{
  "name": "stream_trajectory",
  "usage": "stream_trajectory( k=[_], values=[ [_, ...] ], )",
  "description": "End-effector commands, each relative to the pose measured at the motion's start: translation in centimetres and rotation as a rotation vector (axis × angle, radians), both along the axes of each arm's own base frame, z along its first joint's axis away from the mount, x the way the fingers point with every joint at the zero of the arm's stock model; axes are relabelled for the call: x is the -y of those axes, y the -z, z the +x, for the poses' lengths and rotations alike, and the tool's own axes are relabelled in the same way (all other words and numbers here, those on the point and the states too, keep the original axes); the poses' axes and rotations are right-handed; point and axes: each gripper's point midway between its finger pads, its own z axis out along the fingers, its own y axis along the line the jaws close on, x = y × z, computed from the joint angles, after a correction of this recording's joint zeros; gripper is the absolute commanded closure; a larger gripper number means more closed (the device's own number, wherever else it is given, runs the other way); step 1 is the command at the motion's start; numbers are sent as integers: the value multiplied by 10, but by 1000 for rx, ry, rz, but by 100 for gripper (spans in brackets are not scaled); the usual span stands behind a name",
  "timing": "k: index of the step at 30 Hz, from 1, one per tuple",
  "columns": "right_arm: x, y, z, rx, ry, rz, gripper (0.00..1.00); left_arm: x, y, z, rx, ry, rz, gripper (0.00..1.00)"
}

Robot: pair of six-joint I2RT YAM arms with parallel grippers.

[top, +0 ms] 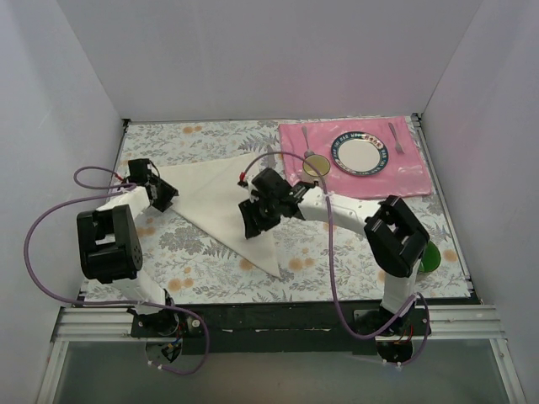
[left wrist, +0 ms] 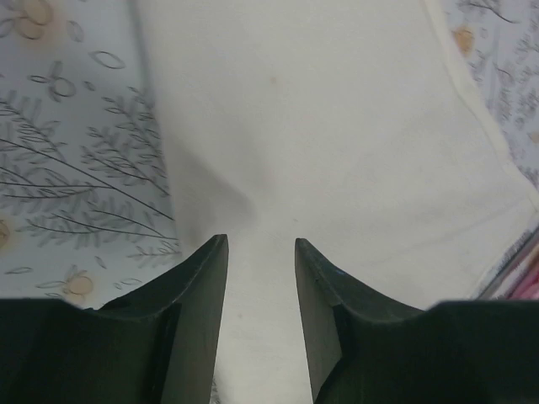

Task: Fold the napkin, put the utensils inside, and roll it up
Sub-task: Fold the napkin

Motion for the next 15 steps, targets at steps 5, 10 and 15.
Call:
stream_trajectory(
  k=[5, 10, 15],
  values=[
    [34, -48, 179, 263, 433, -169, 34, 81, -115, 18, 279, 203, 52, 50],
    [35, -43, 231, 339, 437, -215, 36, 122, -143, -6, 362, 323, 9, 45],
    [32, -23, 254, 360, 397, -227, 40, 132, -155, -27, 391, 385, -8, 41]
  ],
)
